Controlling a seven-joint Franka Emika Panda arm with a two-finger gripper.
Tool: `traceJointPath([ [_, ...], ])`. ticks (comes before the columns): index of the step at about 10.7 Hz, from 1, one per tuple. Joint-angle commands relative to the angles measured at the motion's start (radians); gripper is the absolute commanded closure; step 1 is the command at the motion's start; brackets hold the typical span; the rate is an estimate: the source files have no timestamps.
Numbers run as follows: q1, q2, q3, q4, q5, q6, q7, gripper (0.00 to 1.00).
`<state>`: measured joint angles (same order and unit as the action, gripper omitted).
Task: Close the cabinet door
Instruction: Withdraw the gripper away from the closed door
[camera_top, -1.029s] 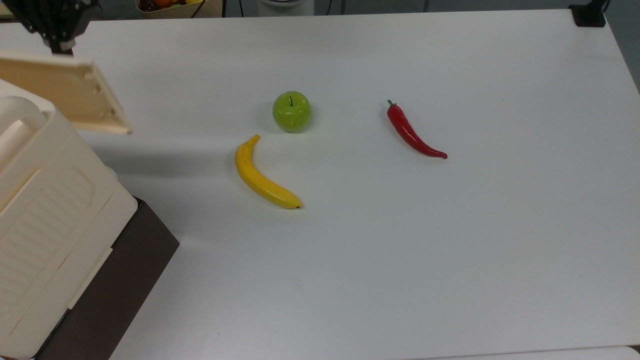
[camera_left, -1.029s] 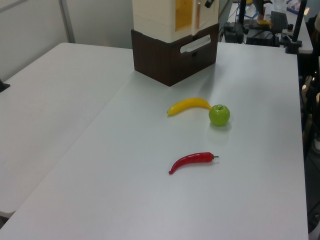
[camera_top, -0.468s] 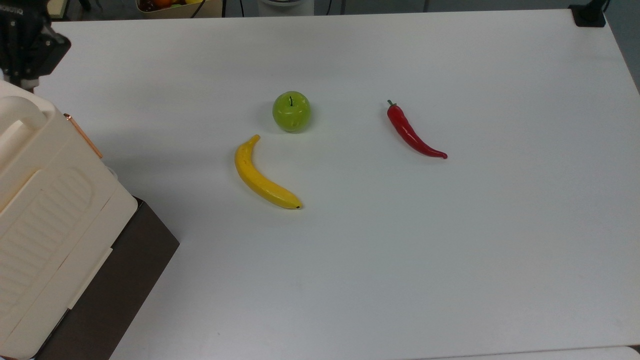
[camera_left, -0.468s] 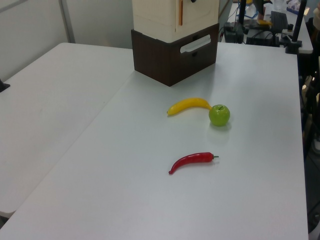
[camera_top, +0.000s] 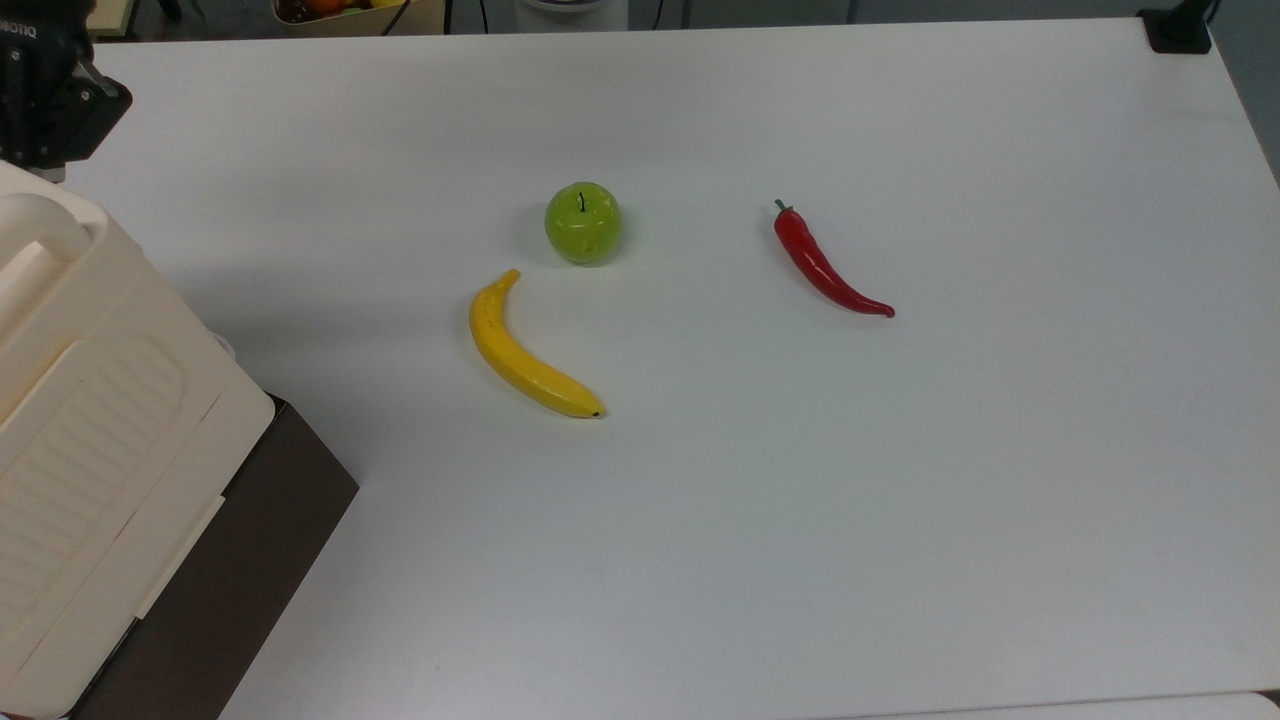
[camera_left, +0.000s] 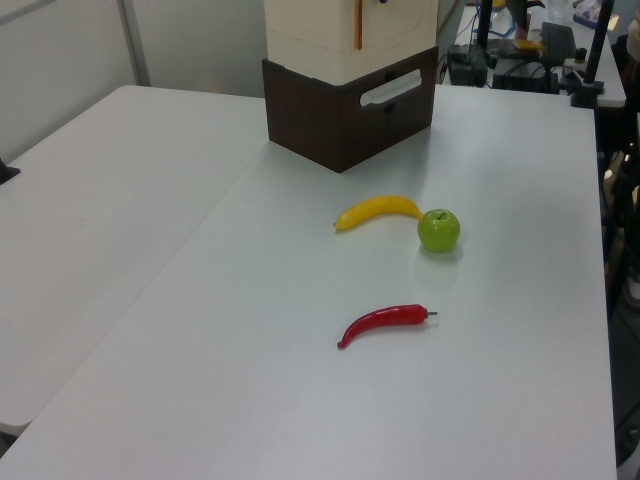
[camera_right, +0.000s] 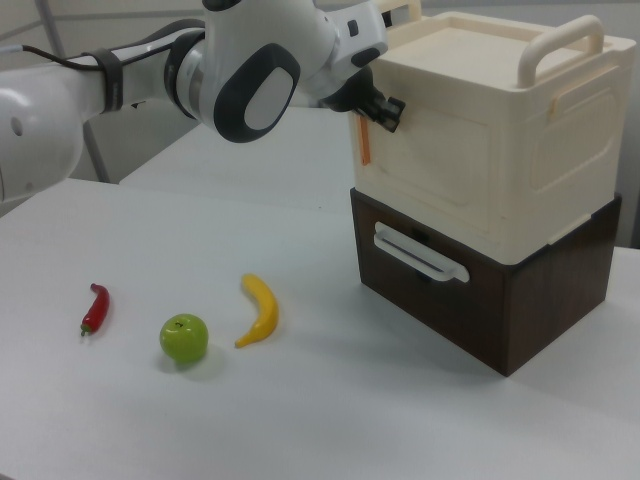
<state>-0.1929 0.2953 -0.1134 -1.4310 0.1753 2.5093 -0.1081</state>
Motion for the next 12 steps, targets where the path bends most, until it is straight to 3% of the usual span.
traceJointPath([
  [1, 0.013, -0.016, 0.003, -0.043, -0.003, 0.005, -0.016, 0.99],
  [3, 0.059, -0.070, 0.003, -0.090, -0.020, -0.135, -0.016, 0.99],
  [6, 0.150, -0.111, 0.012, -0.092, -0.117, -0.401, -0.004, 0.99],
  [10, 0.173, -0.179, 0.138, -0.094, -0.227, -0.749, 0.019, 0.99],
  [12, 0.222, -0.211, 0.150, -0.095, -0.229, -0.858, 0.041, 0.99],
])
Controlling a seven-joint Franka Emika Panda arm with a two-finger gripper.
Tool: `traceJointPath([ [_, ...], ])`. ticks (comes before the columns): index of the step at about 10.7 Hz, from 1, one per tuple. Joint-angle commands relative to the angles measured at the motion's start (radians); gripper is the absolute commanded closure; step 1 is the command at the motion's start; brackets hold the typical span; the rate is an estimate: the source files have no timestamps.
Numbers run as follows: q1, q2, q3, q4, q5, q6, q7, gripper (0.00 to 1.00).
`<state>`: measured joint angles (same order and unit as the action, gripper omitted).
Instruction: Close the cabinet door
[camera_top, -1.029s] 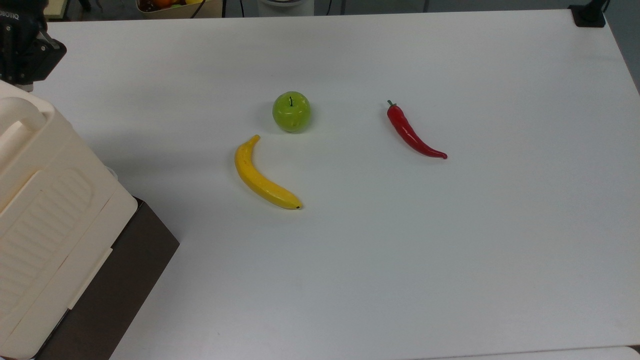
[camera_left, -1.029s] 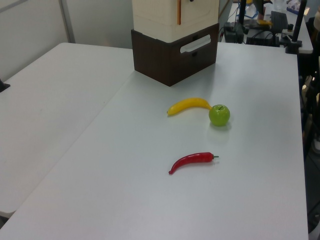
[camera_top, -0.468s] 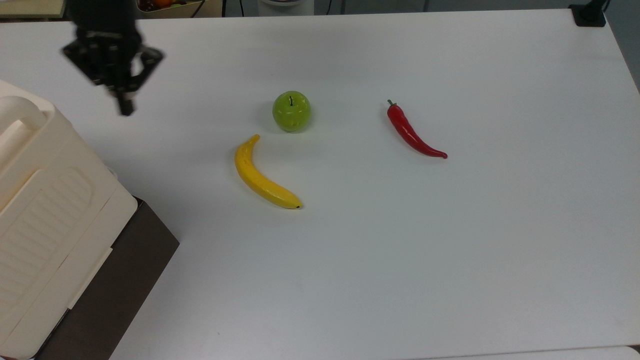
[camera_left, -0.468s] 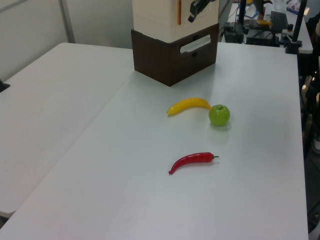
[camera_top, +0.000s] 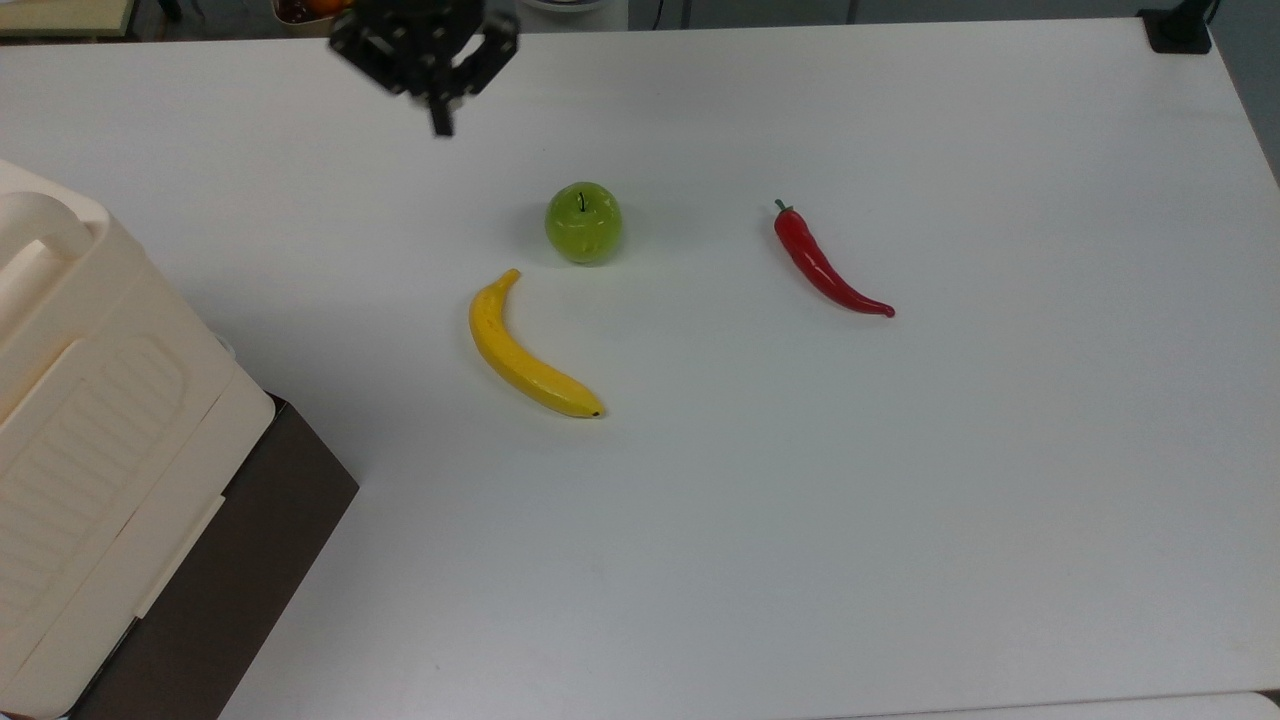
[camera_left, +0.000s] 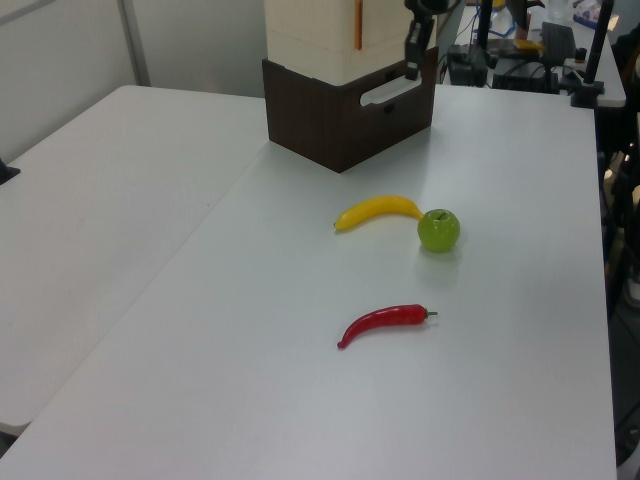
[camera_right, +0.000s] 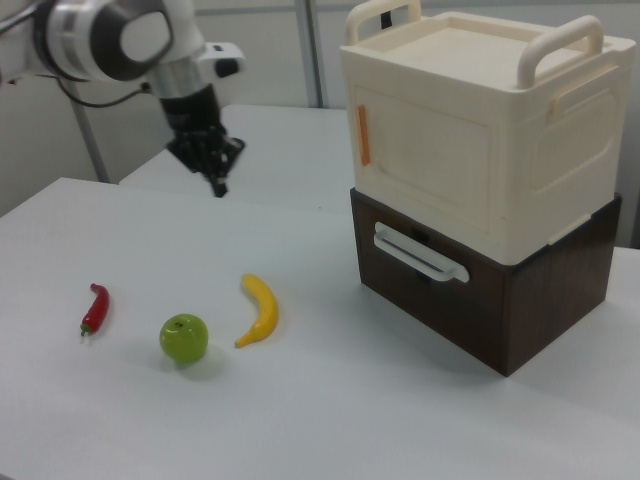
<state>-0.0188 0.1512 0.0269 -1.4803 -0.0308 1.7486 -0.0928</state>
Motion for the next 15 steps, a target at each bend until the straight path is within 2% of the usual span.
traceJointPath([
  [1, 0.069, -0.079, 0.005, -0.066, -0.024, -0.125, 0.040, 0.99],
  [2, 0.103, -0.106, -0.014, -0.096, -0.026, -0.132, 0.051, 0.99],
  [3, 0.146, -0.123, -0.062, -0.118, -0.026, -0.133, 0.054, 0.97],
  [4, 0.155, -0.139, -0.077, -0.139, -0.024, -0.136, 0.056, 0.88],
  [5, 0.155, -0.142, -0.078, -0.143, -0.024, -0.141, 0.057, 0.63],
  [6, 0.154, -0.142, -0.079, -0.138, -0.023, -0.164, 0.062, 0.48],
  [7, 0.154, -0.151, -0.081, -0.138, -0.024, -0.169, 0.064, 0.23],
  [8, 0.152, -0.157, -0.081, -0.140, -0.024, -0.169, 0.064, 0.02],
  [15, 0.145, -0.159, -0.084, -0.118, -0.024, -0.175, 0.093, 0.00],
])
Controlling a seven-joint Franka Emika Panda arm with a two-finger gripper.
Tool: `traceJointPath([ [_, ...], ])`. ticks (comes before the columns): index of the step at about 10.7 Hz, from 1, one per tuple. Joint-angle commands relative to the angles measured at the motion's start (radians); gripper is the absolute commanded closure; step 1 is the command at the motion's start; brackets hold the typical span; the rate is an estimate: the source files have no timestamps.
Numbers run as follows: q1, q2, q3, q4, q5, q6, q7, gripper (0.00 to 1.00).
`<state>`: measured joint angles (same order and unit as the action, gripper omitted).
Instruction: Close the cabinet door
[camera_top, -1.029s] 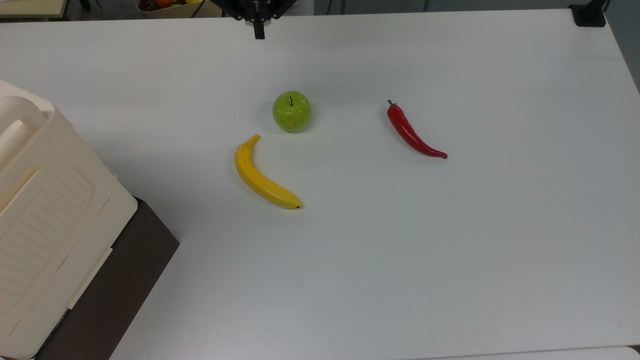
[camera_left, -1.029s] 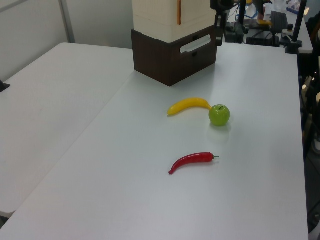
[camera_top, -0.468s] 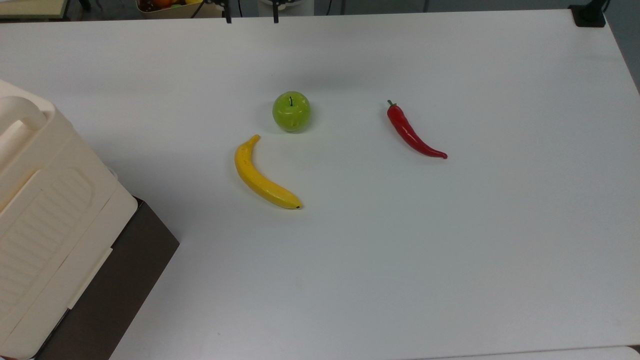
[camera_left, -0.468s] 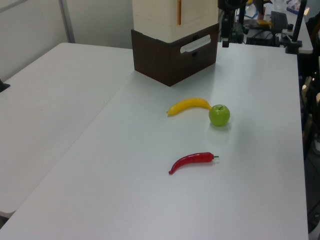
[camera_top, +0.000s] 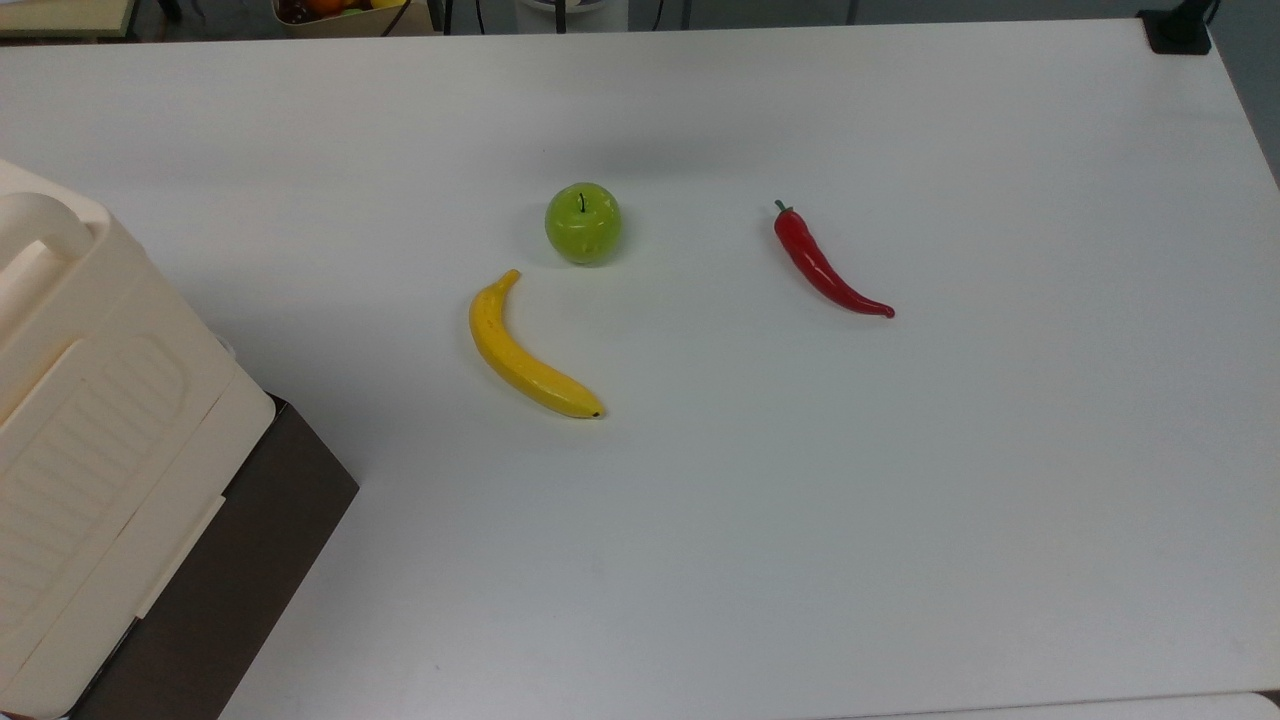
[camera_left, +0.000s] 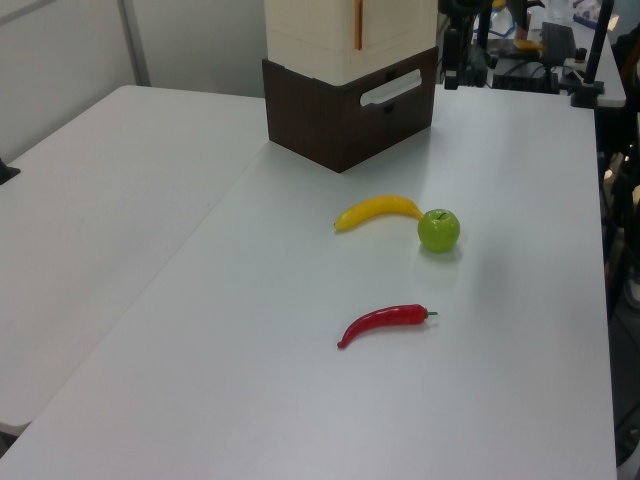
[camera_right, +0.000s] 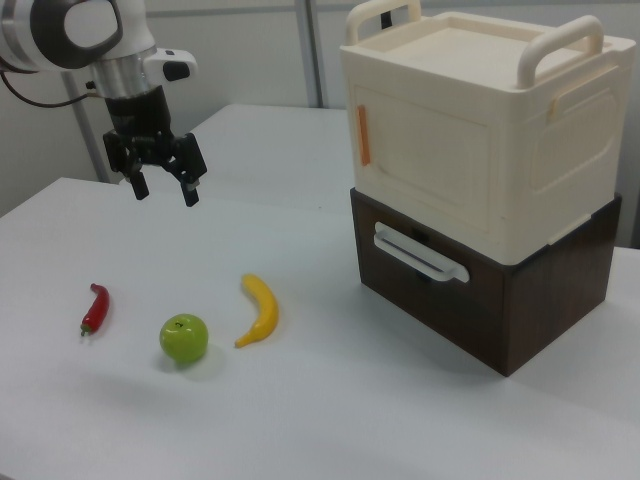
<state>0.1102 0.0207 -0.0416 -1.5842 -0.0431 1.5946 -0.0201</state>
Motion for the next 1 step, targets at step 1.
traceJointPath([
  [1, 0.011, -0.028, -0.017, -0.011, -0.012, -0.033, 0.020, 0.00],
])
